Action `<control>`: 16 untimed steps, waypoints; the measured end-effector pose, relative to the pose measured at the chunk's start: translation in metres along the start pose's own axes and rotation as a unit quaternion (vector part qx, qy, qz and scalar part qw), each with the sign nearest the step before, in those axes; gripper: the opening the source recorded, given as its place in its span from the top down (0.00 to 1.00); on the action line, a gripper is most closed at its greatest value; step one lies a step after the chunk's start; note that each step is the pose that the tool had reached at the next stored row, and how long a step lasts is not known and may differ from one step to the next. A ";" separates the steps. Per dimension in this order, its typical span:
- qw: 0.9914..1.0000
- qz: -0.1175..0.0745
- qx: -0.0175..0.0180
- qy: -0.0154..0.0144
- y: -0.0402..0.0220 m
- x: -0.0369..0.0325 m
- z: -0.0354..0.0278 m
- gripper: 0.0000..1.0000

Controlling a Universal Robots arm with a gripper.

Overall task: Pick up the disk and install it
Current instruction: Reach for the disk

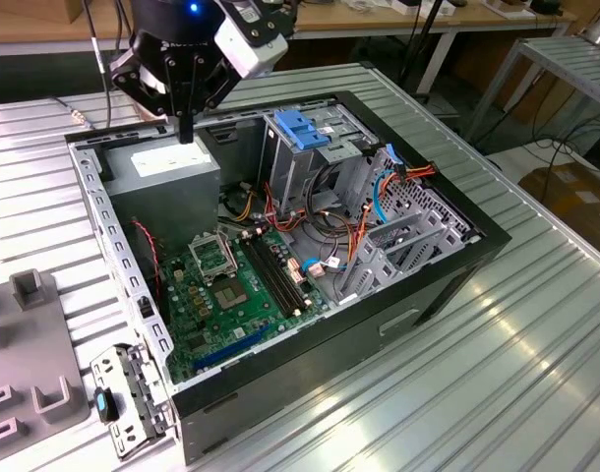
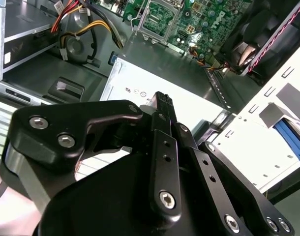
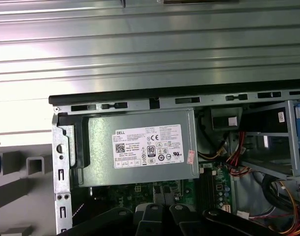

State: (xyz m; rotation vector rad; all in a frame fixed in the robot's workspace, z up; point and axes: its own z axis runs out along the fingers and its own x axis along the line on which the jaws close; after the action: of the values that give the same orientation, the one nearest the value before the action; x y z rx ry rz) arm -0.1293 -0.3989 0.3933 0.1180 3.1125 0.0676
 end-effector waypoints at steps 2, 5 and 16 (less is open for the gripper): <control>1.000 0.000 0.000 0.000 -0.0001 0.0008 -0.0001 0.89; 1.000 0.000 0.000 0.000 -0.0001 0.0016 0.0000 0.89; 1.000 0.000 0.000 0.000 -0.0005 0.0067 -0.0002 0.89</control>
State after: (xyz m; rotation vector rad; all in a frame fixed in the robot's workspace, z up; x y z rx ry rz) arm -0.1360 -0.3989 0.3933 0.1180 3.1125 0.0677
